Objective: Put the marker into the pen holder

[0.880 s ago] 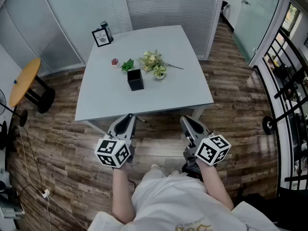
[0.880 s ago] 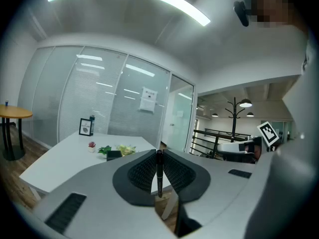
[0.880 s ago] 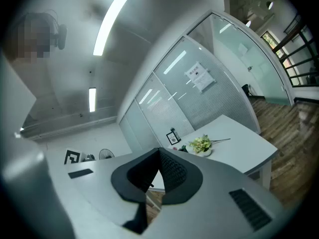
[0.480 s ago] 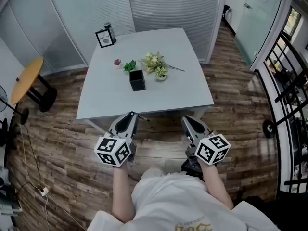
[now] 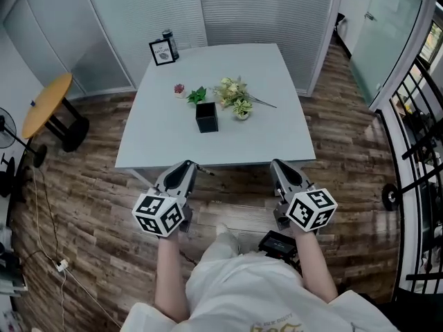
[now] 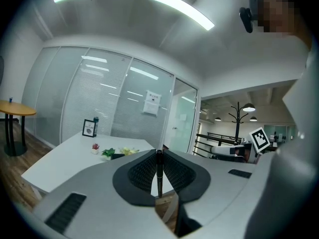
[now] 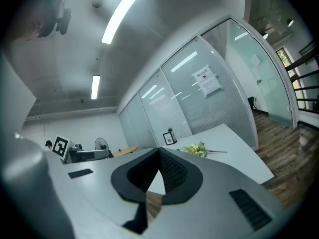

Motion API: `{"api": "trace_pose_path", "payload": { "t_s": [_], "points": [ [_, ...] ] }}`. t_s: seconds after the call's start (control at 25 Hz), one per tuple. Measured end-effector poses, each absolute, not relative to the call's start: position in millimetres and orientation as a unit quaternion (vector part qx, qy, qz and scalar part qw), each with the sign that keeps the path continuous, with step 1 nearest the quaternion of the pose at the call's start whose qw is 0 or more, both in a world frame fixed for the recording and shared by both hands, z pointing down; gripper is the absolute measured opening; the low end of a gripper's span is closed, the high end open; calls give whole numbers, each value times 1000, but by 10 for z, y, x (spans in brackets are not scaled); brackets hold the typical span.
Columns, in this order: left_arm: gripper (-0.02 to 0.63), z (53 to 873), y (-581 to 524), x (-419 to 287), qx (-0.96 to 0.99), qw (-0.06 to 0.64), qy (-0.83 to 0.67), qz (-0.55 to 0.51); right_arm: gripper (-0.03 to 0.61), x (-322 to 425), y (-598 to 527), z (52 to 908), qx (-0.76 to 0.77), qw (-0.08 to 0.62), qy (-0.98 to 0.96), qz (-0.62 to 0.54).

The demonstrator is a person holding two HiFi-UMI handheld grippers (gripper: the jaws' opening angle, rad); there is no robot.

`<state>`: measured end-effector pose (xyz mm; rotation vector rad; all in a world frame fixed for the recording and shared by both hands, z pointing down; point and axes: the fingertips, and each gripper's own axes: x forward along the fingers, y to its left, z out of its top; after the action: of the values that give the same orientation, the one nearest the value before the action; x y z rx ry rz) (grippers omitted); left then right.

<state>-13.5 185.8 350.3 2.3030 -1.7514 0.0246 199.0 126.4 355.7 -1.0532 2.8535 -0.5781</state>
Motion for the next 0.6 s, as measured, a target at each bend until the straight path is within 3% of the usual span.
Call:
{"api": "trace_pose_path", "payload": {
  "t_s": [0.6],
  "points": [
    [48, 3711, 66, -1018, 801, 163, -575, -15, 17, 886, -254, 3884, -336, -3, 914, -228]
  ]
}}
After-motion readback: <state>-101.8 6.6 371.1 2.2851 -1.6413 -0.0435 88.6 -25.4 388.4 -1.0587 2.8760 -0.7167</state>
